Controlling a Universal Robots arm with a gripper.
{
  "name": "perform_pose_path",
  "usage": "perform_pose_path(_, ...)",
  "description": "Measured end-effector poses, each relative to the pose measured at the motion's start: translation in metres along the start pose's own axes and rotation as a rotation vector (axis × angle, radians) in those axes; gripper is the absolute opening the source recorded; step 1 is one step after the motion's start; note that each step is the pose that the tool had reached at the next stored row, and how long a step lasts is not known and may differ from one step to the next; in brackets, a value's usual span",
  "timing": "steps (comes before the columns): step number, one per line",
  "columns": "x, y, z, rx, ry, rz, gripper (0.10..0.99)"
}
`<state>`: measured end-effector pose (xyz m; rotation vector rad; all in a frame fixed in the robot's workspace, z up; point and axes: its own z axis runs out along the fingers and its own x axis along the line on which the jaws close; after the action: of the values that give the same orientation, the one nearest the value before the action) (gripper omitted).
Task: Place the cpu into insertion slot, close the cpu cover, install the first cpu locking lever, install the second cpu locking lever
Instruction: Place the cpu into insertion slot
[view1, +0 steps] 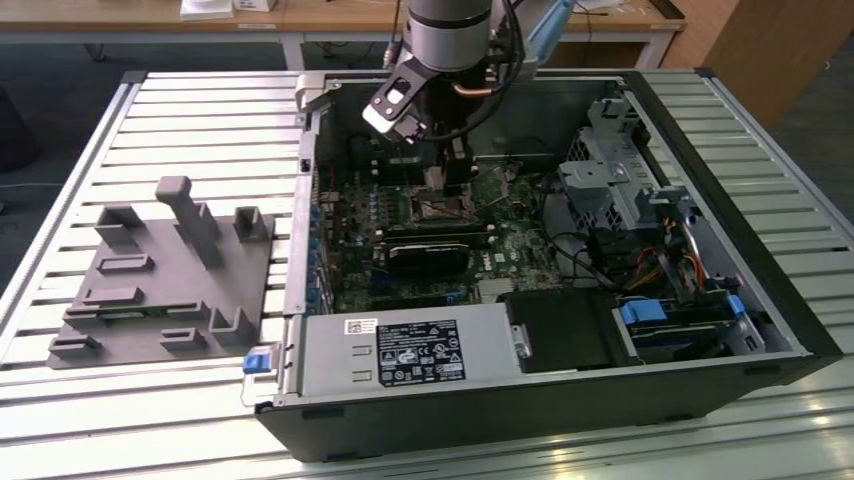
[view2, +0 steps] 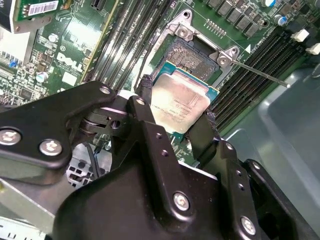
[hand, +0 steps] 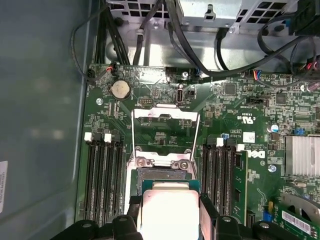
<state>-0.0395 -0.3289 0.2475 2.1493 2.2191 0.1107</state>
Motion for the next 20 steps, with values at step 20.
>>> perform_pose_path(20, 0.0020, -0.0024, 0.0254, 0.000, 0.0003, 0.001, 0.541)
